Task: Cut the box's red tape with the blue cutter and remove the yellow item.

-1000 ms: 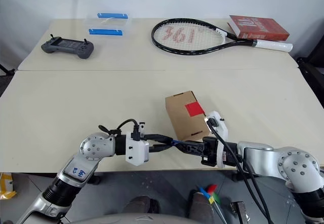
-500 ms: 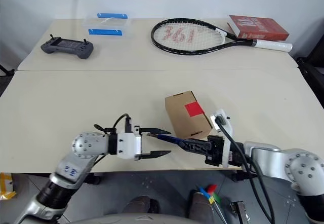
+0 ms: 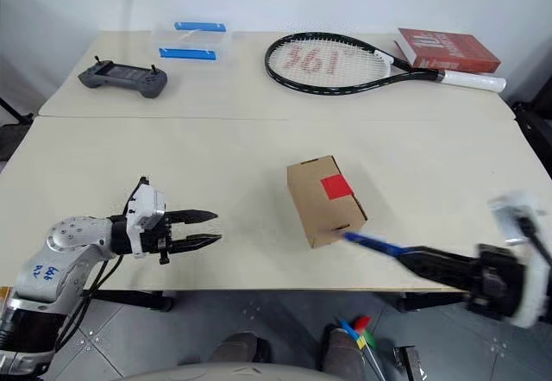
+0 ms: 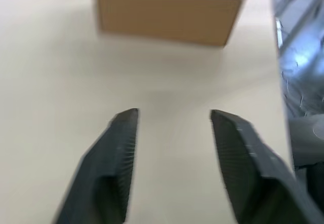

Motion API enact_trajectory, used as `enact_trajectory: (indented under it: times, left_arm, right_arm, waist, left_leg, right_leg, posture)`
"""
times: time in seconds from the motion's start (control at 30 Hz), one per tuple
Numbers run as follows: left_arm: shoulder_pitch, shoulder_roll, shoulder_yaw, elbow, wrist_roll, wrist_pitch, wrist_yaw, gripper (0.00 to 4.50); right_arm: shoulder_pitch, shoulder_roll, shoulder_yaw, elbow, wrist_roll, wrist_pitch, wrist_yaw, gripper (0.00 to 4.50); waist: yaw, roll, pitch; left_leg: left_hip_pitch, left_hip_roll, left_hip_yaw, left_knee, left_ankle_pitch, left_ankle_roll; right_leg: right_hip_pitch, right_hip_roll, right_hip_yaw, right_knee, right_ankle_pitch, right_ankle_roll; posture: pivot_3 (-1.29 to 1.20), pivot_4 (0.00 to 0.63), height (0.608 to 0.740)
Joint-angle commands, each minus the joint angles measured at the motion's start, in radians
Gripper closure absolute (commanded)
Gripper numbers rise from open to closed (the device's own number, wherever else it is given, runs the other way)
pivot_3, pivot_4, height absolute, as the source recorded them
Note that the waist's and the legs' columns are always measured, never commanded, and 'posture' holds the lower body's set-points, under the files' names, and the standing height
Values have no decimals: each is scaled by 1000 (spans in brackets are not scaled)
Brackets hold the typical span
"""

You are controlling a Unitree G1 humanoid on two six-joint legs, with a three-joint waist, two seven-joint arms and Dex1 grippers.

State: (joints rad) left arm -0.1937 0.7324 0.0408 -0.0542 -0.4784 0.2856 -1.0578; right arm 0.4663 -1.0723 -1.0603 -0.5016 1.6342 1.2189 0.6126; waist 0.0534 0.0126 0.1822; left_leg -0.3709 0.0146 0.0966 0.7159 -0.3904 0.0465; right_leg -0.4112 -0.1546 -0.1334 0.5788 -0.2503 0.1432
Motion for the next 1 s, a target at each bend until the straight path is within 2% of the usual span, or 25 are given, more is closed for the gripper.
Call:
enact_trajectory:
  times: [0.03,0.13,0.17,0.27,0.37,0.47,0.6,0.73,0.87,1.0]
  left_arm:
    - [-66,-36,-3,45,15,-36,-9,3426]
    - [-196,-102,-59,74,26,-20,-20,4362]
    - [-237,-122,-78,85,32,-17,-25,4500]
    - [-418,-220,-154,154,70,-4,-28,4500]
    - [-604,-330,-235,303,175,-44,8,4500]
    - [-708,-391,-291,402,256,-68,24,4500]
    - [-754,-418,-351,462,354,-81,43,4500]
    - [-746,-424,-382,468,416,-52,68,4500]
    - [-736,-439,-383,460,435,-30,87,4500]
    - [-721,-450,-396,425,443,2,88,4500]
  right_arm:
    - [54,48,-118,23,-220,-89,131,4333]
    - [64,45,-118,10,-345,-153,191,4333]
    - [55,38,-111,10,-363,-163,199,4333]
    - [-29,-20,-74,-9,-359,-156,163,4333]
    - [-148,-110,8,-9,-331,-127,67,4333]
    - [-297,-180,125,13,-244,-108,-123,4333]
    - [-443,-264,295,36,-107,-87,-381,4333]
    - [-599,-334,497,48,77,-157,-589,4333]
    - [-711,-368,631,59,176,-197,-711,4333]
    - [-906,-387,852,60,193,-189,-802,4333]
  waist:
    - [2,-1,0]
    - [3,-1,0]
    - [3,-1,0]
    - [-1,-1,0]
    - [-6,-1,0]
    - [-15,-2,0]
    - [-23,-2,1]
    - [-24,-4,2]
    - [-18,-4,2]
    - [-18,-4,2]
  left_leg:
    - [0,0,0,0,0,0]
    - [-1,-1,0,1,0,0]
    - [0,-1,0,1,0,0]
    - [0,-3,2,2,0,-1]
    - [1,-3,3,2,1,-2]
    - [2,-2,3,1,1,-3]
    - [1,-2,2,0,1,-3]
    - [0,-1,1,1,1,-3]
    - [-1,-1,0,4,1,-3]
    - [-1,1,0,5,1,-3]
  right_leg:
    - [0,1,0,-1,0,0]
    - [0,2,2,-2,0,0]
    - [0,2,2,-2,0,1]
    - [1,3,3,-1,1,1]
    - [1,4,3,1,1,1]
    - [0,5,3,2,1,1]
    - [-2,5,1,5,1,1]
    - [-2,5,1,4,1,1]
    - [-1,4,0,4,1,1]
    - [-1,3,1,4,1,1]
  posture:
    - [0,150,740]
    - [0,150,740]
    - [0,150,740]
    - [0,150,740]
    - [0,150,740]
    - [0,150,740]
    - [0,150,740]
    - [0,150,740]
    - [0,150,740]
    - [0,150,740]
